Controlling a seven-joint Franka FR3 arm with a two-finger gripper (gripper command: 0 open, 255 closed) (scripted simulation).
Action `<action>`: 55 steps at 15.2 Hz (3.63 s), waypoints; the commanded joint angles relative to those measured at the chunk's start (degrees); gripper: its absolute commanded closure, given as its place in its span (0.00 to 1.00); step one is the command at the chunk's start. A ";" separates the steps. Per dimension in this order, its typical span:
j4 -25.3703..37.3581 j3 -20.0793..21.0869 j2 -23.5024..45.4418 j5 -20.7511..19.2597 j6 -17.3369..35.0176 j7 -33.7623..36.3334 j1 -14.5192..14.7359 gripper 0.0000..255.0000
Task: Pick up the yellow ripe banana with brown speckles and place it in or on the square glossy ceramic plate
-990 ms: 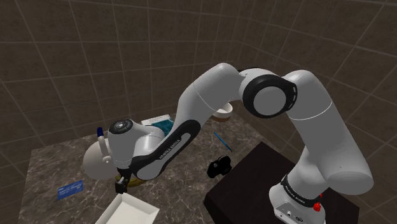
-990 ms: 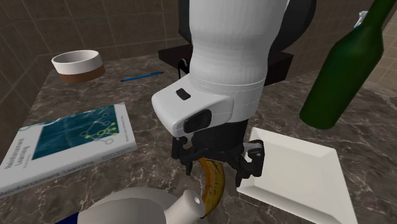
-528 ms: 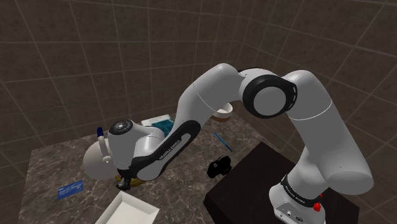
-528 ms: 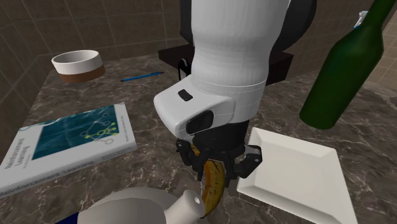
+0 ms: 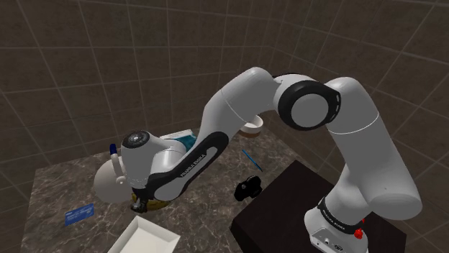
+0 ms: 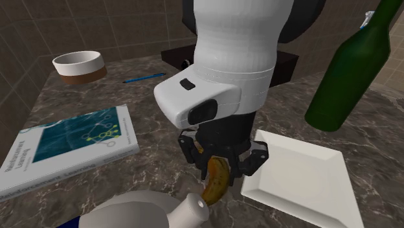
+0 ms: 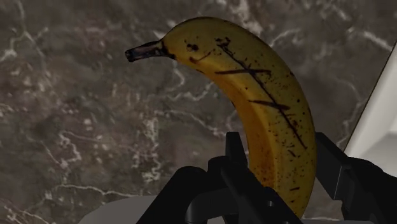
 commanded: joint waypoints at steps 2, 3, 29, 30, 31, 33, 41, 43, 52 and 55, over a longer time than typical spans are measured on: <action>-0.61 0.54 -1.75 0.47 -1.15 -0.27 -0.37 1.00; -0.79 0.73 -2.33 0.65 -1.57 -0.38 -0.51 1.00; -4.86 4.18 -9.28 0.47 -5.42 15.73 12.10 1.00; -4.81 3.99 -8.75 0.24 -4.94 15.89 12.24 1.00; -4.75 3.78 -8.21 0.01 -4.47 16.04 12.38 1.00; -4.59 3.38 -7.10 -0.46 -3.54 16.35 12.67 1.00; -3.44 1.71 -2.46 -2.21 -0.07 17.49 13.87 1.00; -3.27 1.54 -1.96 -2.38 0.27 17.60 13.99 1.00; -8.61 -2.28 -6.83 -21.90 18.08 2.25 16.70 0.00; -6.60 -3.15 -4.37 -22.40 18.65 2.52 17.36 0.00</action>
